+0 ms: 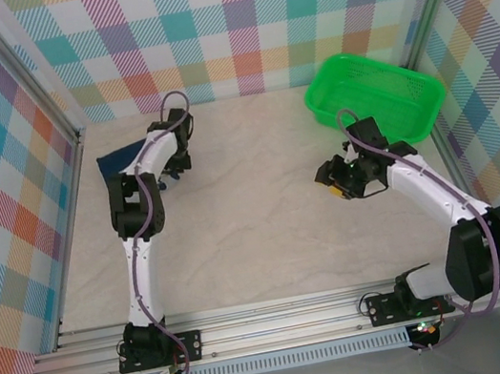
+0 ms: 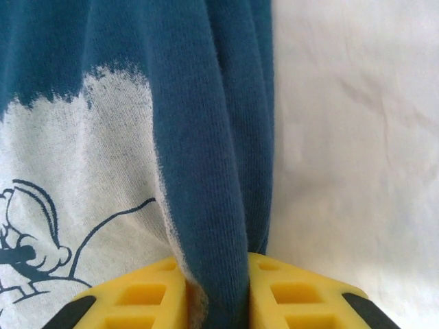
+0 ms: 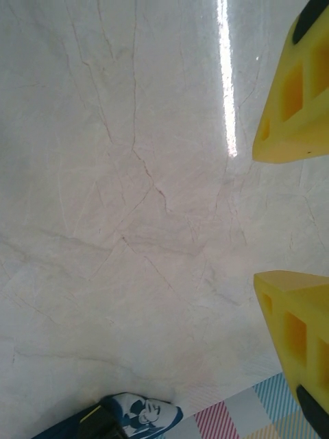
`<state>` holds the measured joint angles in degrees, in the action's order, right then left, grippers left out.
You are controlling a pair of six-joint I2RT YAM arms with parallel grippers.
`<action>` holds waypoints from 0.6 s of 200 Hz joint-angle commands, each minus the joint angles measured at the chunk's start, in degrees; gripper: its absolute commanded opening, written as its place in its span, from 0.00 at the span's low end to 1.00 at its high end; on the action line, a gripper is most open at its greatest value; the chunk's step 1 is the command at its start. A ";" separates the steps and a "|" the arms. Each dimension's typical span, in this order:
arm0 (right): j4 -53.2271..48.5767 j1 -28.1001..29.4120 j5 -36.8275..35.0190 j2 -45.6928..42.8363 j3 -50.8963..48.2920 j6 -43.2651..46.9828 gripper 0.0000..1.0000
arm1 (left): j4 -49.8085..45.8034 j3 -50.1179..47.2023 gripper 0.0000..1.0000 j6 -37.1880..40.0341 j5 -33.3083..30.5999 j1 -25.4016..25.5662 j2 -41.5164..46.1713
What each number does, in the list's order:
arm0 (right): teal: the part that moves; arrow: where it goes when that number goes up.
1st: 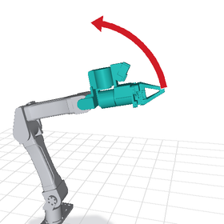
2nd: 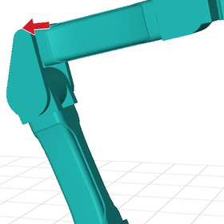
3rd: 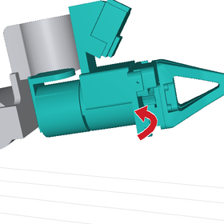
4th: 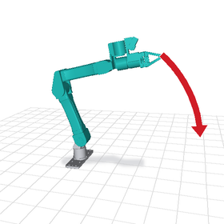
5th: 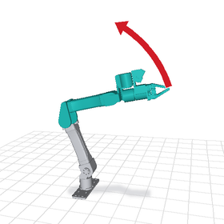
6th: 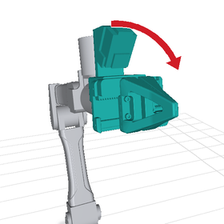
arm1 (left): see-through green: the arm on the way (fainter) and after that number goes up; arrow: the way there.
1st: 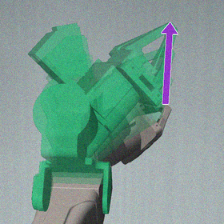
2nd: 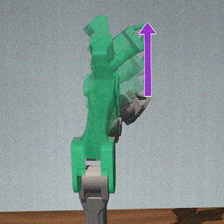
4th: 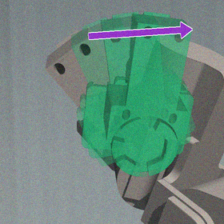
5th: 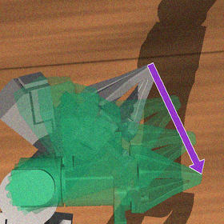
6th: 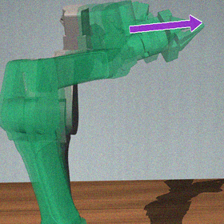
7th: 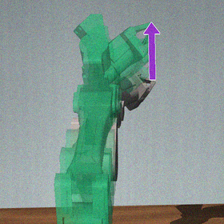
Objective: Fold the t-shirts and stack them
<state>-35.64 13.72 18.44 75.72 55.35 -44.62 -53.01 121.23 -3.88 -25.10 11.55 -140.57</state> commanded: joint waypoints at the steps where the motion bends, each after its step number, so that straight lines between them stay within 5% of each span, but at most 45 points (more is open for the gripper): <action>1: -1.57 -0.15 0.02 -2.29 -1.67 -1.64 0.46 | 4.29 4.49 0.24 6.84 -0.81 -2.06 -5.54; 56: -2.27 -0.06 0.87 -2.40 -3.59 -2.90 0.46 | 5.72 13.99 0.26 3.54 -3.83 -5.27 -12.44; 120: -3.96 0.17 2.65 3.79 4.61 -0.12 0.45 | 2.46 13.16 0.59 -1.68 -6.10 -2.89 0.85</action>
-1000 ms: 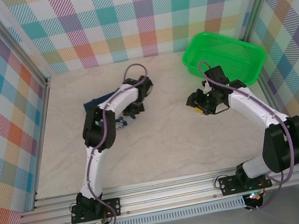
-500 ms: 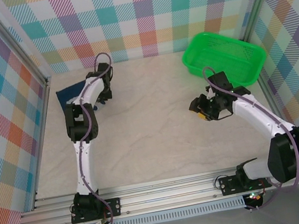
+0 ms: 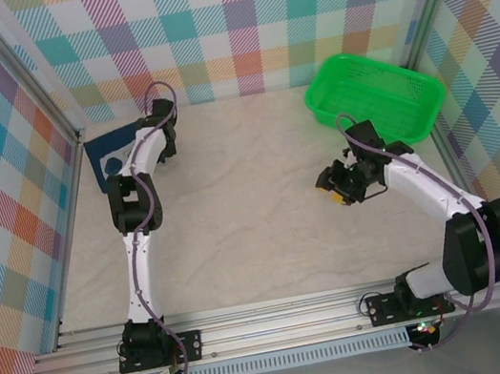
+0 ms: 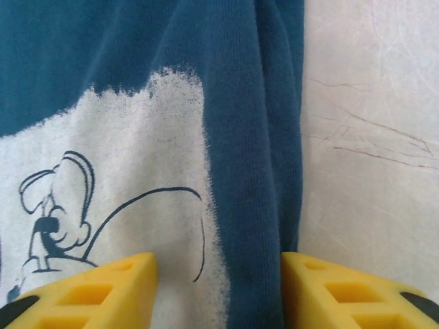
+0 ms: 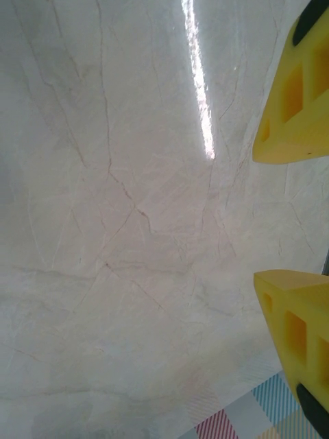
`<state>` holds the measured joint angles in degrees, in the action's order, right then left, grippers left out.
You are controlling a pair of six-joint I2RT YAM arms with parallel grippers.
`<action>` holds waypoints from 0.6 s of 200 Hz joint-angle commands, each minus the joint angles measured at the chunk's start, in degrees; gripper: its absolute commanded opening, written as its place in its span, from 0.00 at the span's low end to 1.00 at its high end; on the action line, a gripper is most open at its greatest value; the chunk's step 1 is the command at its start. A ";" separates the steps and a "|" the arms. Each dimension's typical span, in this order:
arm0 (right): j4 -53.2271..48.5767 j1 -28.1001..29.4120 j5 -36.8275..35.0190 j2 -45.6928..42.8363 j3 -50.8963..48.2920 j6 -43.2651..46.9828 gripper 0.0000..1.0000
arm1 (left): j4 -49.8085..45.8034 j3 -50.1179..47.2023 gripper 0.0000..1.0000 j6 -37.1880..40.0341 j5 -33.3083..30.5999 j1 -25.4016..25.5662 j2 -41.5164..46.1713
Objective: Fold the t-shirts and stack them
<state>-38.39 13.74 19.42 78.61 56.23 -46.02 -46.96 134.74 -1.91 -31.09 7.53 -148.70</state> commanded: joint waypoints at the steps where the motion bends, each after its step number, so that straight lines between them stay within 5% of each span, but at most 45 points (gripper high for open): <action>1: -1.18 0.15 1.67 0.92 3.81 1.28 0.45 | -3.72 -0.35 0.59 -3.99 -0.11 1.20 9.28; 35: -0.88 0.50 2.26 1.03 4.52 1.28 0.45 | -5.72 -9.59 0.71 -23.58 7.76 -0.29 20.73; 75: 0.31 0.76 2.64 -0.79 2.91 0.74 0.45 | 10.99 -38.68 0.67 -48.53 23.09 -8.68 33.18; 120: 1.88 0.85 2.81 -3.75 -0.68 -0.20 0.44 | 24.29 -46.96 0.57 -53.64 28.91 -15.59 32.62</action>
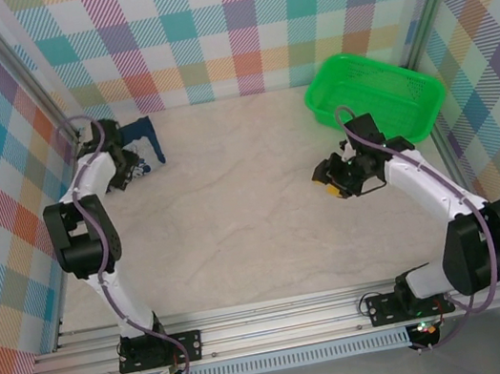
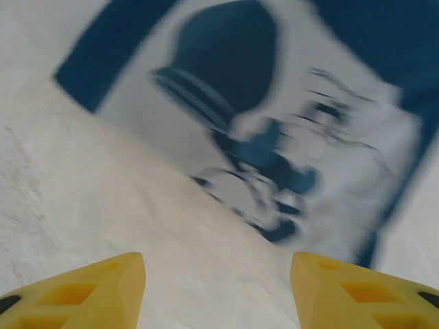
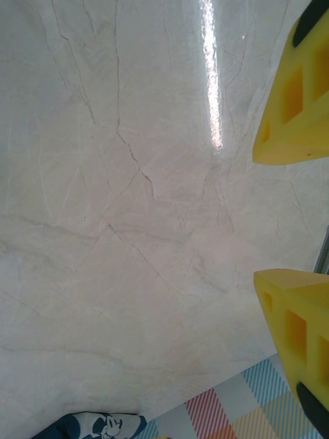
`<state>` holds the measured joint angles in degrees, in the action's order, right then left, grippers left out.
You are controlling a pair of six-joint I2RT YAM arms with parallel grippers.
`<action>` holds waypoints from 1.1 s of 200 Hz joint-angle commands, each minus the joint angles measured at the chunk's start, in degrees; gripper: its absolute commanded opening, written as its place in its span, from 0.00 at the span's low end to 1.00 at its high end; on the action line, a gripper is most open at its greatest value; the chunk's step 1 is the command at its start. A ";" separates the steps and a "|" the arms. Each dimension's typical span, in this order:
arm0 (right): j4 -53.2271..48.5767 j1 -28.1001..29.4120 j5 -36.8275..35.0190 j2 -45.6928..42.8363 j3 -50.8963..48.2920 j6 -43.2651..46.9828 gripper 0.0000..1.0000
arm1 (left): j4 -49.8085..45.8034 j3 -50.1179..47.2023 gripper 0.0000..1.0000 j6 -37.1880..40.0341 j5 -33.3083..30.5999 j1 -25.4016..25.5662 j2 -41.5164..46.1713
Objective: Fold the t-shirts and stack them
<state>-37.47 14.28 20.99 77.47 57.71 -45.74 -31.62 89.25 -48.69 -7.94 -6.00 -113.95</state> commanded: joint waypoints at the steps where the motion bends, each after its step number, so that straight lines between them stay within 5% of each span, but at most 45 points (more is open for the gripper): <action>1: 0.98 0.31 1.28 -2.65 -2.25 -0.49 0.44 | 9.12 -1.51 0.57 -6.91 5.80 -2.16 -2.32; 50: 0.56 0.31 1.52 -4.23 -3.57 -0.85 0.44 | 12.80 1.19 0.57 -6.40 6.14 -6.12 -8.97; 166: -0.76 0.31 1.48 -4.35 -2.53 -1.09 0.43 | 4.11 16.57 0.46 0.15 4.17 -9.38 -17.84; 220: -0.86 0.31 -0.79 -5.18 0.12 0.99 0.45 | 1.99 11.72 0.68 2.29 2.54 -6.93 -7.68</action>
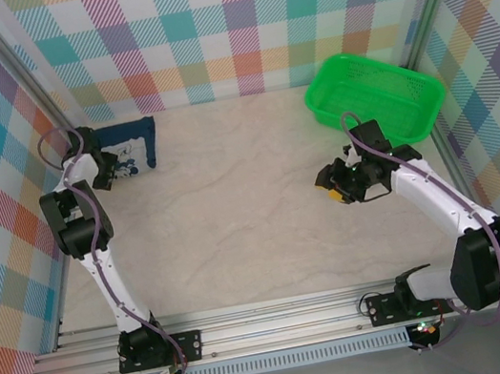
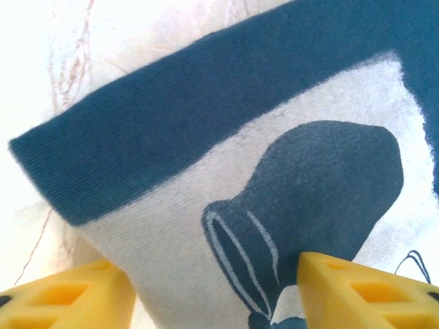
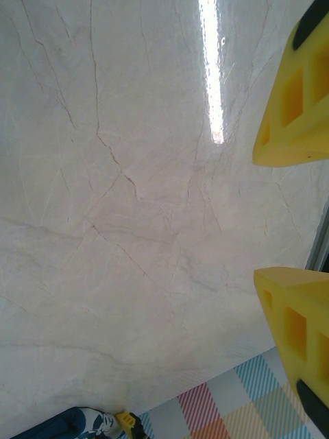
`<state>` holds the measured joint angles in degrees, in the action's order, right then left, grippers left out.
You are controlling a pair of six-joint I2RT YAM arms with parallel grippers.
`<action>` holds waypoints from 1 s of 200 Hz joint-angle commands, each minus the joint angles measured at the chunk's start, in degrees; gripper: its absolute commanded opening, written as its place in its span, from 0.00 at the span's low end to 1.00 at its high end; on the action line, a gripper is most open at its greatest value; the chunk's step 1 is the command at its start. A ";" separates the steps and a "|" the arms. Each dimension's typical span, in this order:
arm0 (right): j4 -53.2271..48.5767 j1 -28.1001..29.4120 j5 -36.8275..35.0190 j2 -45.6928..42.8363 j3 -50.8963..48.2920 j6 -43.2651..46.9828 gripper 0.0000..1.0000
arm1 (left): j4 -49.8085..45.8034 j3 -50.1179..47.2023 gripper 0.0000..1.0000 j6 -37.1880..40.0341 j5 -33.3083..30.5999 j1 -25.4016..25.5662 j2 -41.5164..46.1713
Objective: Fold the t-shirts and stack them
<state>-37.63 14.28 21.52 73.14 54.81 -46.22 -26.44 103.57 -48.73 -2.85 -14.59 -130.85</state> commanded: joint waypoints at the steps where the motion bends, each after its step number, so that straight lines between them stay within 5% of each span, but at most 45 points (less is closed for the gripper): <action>1: -0.66 0.31 -1.35 -0.96 3.12 1.56 0.45 | -3.36 -2.72 0.68 2.50 -2.66 1.75 9.61; 14: 0.35 0.23 -3.12 -2.47 4.17 2.71 0.48 | -5.06 -5.70 0.78 2.77 -3.36 3.01 15.24; 22: 1.52 0.22 -4.11 -3.83 4.55 3.30 0.51 | -4.47 -9.07 1.00 2.90 -3.22 3.80 19.58; 47: 6.59 0.05 -4.12 -7.29 5.97 4.44 0.62 | -2.70 -20.09 1.00 2.02 -2.64 6.43 32.88; 76: 20.30 -0.22 8.22 -9.57 5.31 2.35 0.74 | -3.65 -30.85 1.00 1.57 -3.24 9.62 47.88; 98: 25.96 -0.22 11.93 -11.44 4.39 -1.27 1.00 | -7.01 -36.70 1.00 2.94 -3.07 13.25 59.44; 139: 14.28 -0.31 8.61 -15.83 6.89 2.77 1.00 | -9.54 -49.68 1.00 9.53 0.97 18.72 83.21; 162: 0.85 -0.33 -0.41 -17.97 9.81 8.41 1.00 | -18.27 -50.67 1.00 11.01 -2.90 19.37 89.15; 187: -12.54 -0.24 -22.24 -19.38 11.09 11.79 1.00 | -24.18 -51.72 1.00 11.49 -19.98 20.95 89.70; 200: -15.76 -0.28 -35.69 -20.00 8.32 14.58 1.00 | -14.51 -56.57 1.00 25.09 -18.79 20.99 90.88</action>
<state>-38.92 14.22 12.23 53.91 64.55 -38.33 -44.18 53.10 -38.94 -13.34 5.63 -40.21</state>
